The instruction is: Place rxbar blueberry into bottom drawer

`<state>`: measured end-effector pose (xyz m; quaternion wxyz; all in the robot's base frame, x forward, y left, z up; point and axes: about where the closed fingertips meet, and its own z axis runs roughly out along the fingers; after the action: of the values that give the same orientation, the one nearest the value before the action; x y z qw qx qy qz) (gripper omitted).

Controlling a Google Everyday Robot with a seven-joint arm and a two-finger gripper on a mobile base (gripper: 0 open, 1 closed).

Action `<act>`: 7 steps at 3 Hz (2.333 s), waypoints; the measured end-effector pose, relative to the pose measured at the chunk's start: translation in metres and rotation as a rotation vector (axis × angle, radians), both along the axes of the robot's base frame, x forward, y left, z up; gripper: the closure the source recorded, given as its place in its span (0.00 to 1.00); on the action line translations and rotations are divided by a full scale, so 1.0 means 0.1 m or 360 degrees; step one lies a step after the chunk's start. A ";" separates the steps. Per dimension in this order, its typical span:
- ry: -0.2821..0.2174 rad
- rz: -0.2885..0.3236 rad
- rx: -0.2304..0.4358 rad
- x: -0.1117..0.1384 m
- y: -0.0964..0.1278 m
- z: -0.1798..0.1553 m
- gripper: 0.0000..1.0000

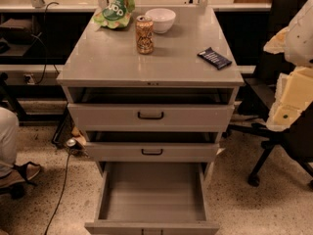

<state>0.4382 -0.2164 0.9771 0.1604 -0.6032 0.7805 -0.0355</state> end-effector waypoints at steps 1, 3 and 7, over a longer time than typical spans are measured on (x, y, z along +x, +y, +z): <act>0.0000 0.0000 0.0000 0.00 0.00 0.00 0.00; -0.0099 -0.0160 0.0246 0.73 -0.14 -0.25 0.00; -0.0280 -0.0367 0.0493 1.76 -0.30 -0.62 0.00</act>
Offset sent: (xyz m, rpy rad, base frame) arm 0.0682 -0.0171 -0.0212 0.1734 -0.0491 -0.0882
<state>0.6138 -0.2466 0.9153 0.3138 -0.4726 0.8234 0.0143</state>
